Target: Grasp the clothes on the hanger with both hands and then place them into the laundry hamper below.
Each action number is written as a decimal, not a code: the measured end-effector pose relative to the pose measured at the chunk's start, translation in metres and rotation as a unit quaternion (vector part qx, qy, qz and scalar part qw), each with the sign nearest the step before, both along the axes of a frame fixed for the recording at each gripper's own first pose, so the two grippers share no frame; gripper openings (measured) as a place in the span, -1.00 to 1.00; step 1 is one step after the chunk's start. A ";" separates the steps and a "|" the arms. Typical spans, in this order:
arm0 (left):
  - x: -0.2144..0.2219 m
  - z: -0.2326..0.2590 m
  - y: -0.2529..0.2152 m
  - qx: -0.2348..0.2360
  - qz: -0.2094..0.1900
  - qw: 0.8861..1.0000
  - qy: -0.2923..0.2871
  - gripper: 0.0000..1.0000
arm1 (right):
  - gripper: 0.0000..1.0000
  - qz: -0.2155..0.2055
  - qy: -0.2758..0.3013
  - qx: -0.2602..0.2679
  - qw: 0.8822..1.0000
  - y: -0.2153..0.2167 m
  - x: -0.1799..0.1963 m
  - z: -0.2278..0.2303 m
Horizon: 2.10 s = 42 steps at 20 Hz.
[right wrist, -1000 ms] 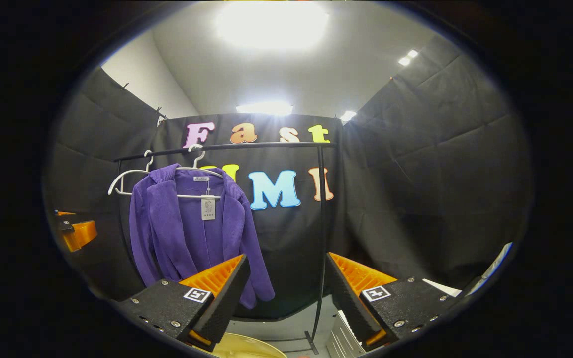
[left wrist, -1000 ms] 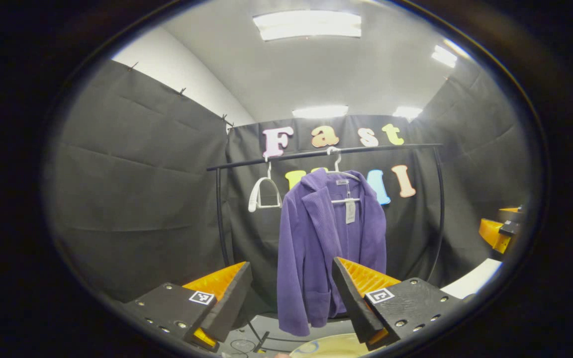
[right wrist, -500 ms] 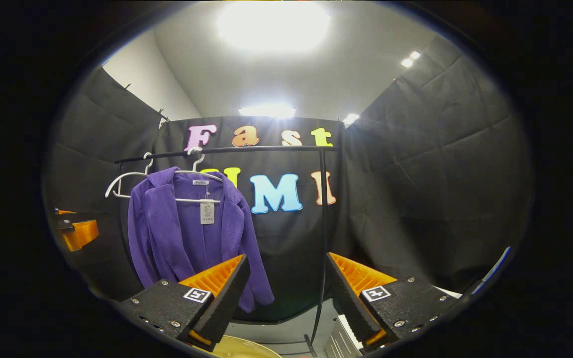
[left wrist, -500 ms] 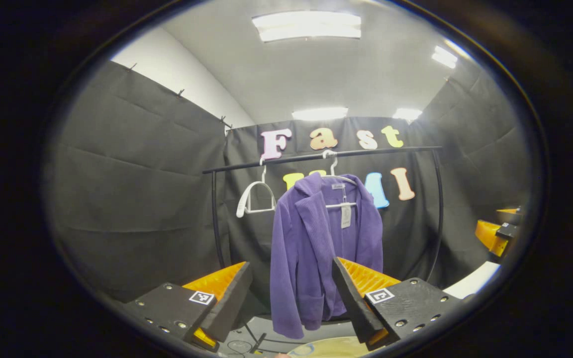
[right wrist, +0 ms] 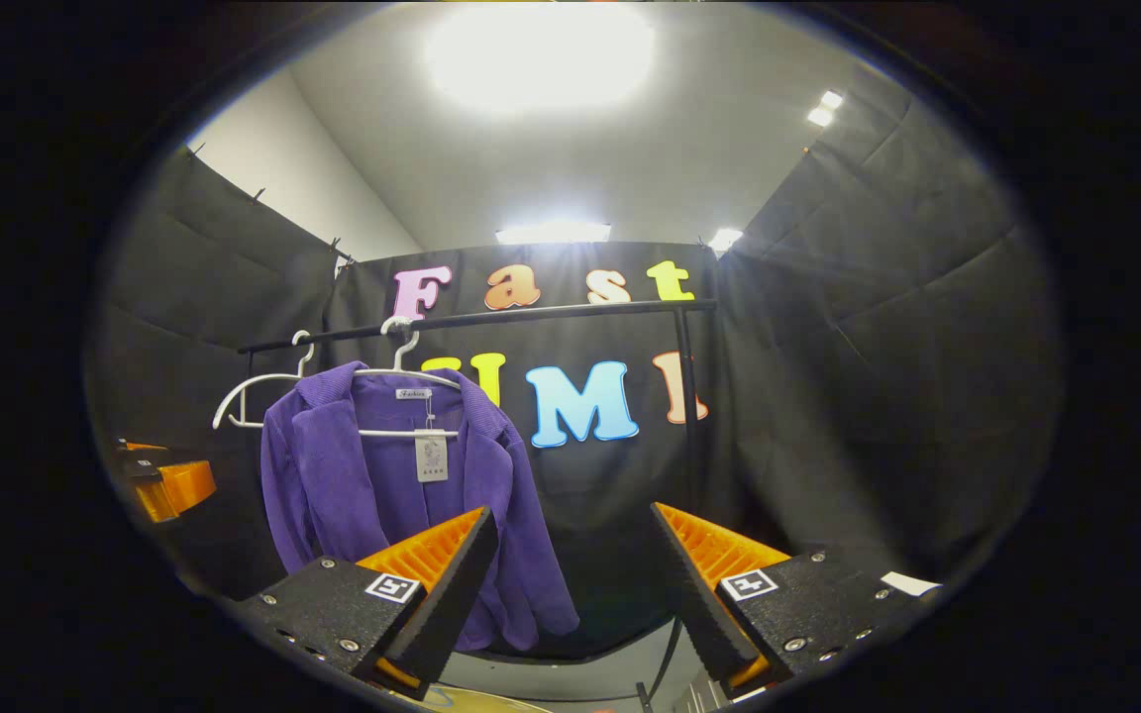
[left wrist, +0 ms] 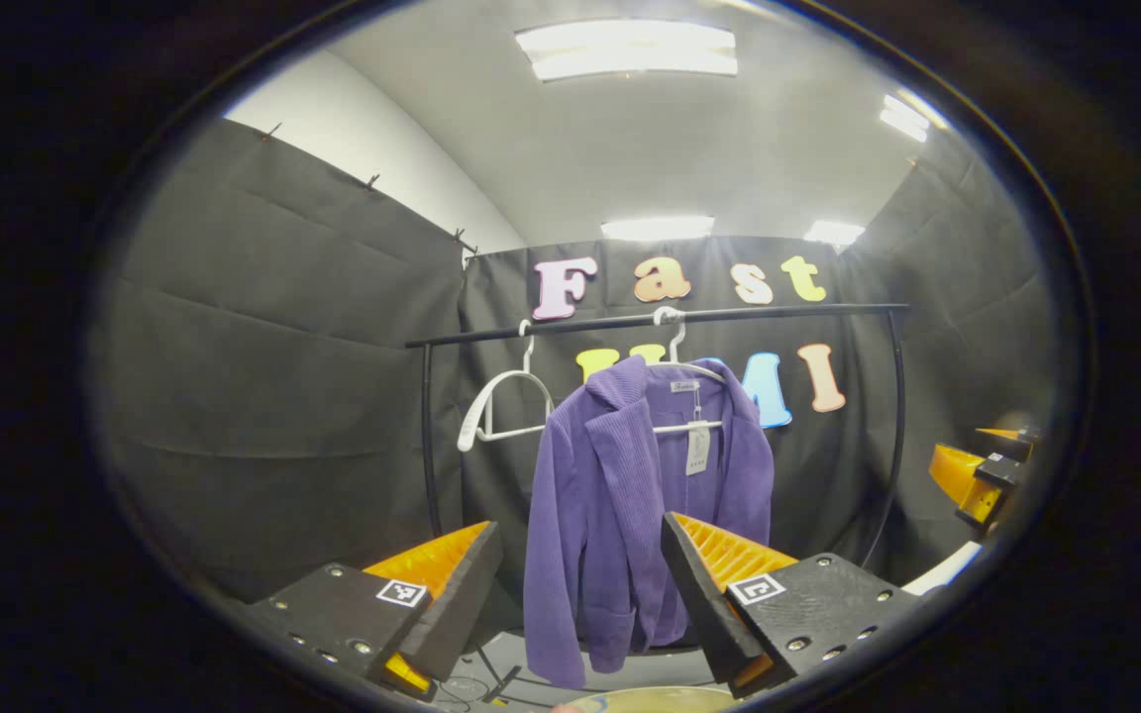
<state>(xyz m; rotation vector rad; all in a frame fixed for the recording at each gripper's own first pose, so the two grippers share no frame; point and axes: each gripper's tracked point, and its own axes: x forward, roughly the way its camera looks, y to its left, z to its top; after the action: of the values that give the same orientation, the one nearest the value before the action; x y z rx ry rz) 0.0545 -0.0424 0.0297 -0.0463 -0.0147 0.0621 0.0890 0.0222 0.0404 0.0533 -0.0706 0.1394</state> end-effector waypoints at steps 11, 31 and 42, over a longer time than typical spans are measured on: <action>0.066 0.021 -0.023 0.013 0.036 0.999 -0.018 0.87 | 0.87 0.067 -0.019 0.029 0.997 0.034 0.085 0.025; 0.211 -0.008 -0.064 0.025 0.088 0.996 0.007 0.97 | 0.86 0.178 0.001 0.034 0.983 0.126 0.234 0.008; 0.239 -0.031 -0.050 0.031 0.146 0.989 0.023 0.84 | 0.80 0.190 0.065 0.018 0.979 0.166 0.273 -0.049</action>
<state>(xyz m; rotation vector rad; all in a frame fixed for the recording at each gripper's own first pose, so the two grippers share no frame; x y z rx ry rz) 0.2930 -0.0920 -0.0011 0.0189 0.0225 0.3558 0.3621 0.1882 -0.0090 0.1111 0.0694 0.5169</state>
